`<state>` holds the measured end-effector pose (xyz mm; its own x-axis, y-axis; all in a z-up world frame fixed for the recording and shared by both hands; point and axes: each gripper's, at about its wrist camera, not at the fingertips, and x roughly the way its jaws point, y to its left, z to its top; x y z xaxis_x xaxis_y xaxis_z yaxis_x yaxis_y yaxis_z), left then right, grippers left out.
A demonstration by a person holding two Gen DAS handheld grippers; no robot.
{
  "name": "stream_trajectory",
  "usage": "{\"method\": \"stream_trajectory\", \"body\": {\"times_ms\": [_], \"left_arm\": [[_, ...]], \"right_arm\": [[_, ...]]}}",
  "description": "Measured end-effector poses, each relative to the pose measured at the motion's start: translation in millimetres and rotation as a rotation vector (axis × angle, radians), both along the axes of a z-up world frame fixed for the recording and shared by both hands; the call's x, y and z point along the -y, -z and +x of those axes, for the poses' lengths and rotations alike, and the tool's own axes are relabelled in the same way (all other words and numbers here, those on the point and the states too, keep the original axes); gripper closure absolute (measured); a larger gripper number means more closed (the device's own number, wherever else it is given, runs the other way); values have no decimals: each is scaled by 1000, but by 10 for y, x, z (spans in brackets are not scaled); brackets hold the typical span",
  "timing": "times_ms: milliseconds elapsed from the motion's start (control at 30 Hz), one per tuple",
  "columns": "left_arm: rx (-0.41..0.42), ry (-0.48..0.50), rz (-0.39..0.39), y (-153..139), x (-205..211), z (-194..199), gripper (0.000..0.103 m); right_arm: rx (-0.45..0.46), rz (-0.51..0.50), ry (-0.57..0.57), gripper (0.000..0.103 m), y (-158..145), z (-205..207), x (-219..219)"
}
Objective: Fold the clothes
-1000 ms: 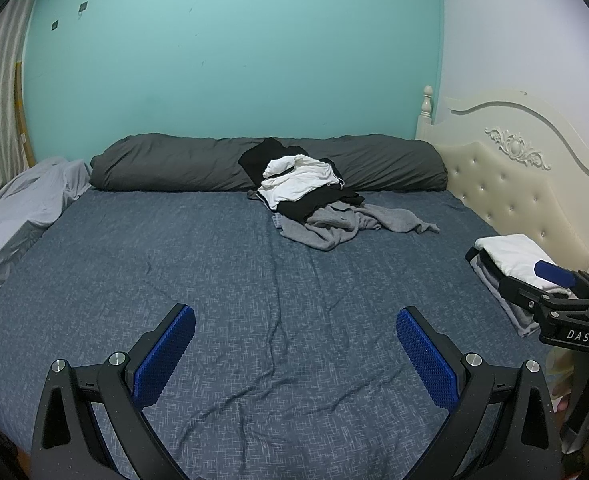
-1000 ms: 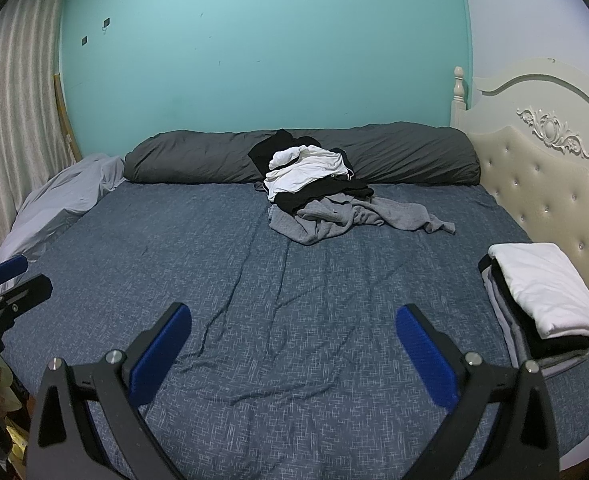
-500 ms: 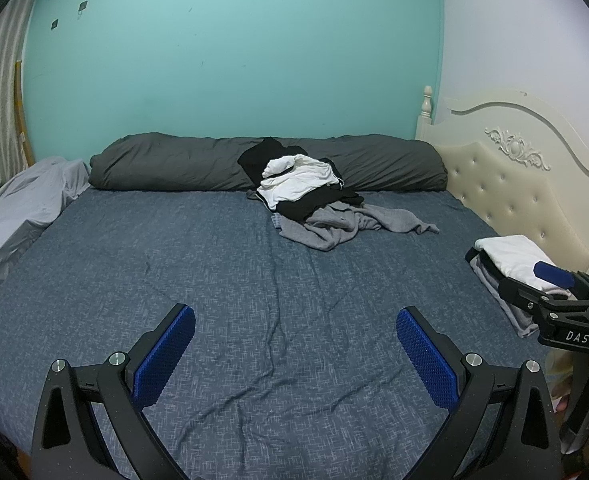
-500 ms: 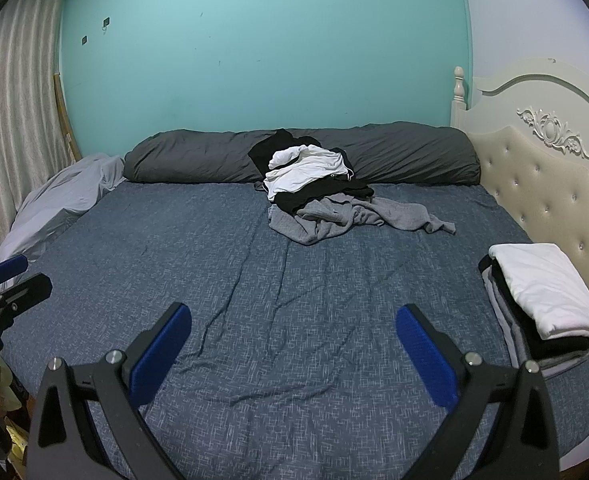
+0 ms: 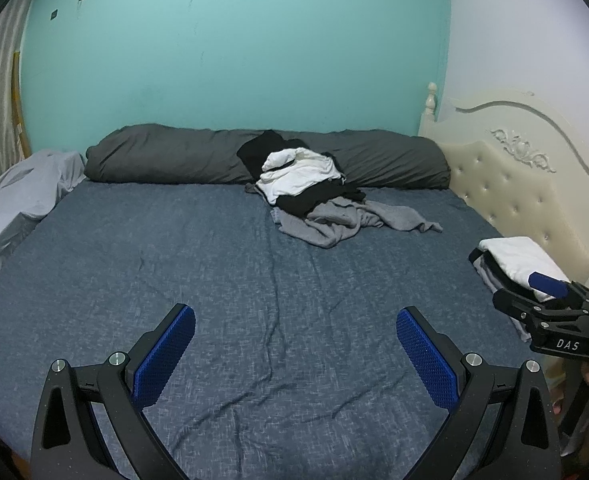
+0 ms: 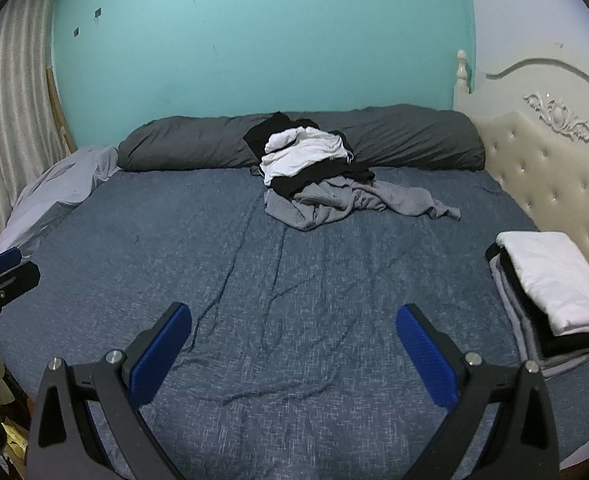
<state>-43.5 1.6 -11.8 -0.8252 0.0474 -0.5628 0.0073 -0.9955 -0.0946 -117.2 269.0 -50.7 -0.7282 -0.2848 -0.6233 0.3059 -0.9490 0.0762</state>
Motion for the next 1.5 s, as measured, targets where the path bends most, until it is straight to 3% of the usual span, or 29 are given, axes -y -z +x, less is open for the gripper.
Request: {"method": "stream_trajectory", "body": {"times_ms": [467,1000,1133,1500], "left_arm": [[71,-45,22,697,360,-1173,0],[155,-65,98,1654,762,-2960,0],[187,-67,119,1819,839,-3312,0],[264,-126,211,2106,1228,-4076,0]], "right_arm": [[71,-6,-21,0,672,-1223,253],[106,-28,-76,0,1502,-3274,747],[127,-50,-87,6,1630,-3702,857],[120,-16,-114,6,1670,-4853,1397]]}}
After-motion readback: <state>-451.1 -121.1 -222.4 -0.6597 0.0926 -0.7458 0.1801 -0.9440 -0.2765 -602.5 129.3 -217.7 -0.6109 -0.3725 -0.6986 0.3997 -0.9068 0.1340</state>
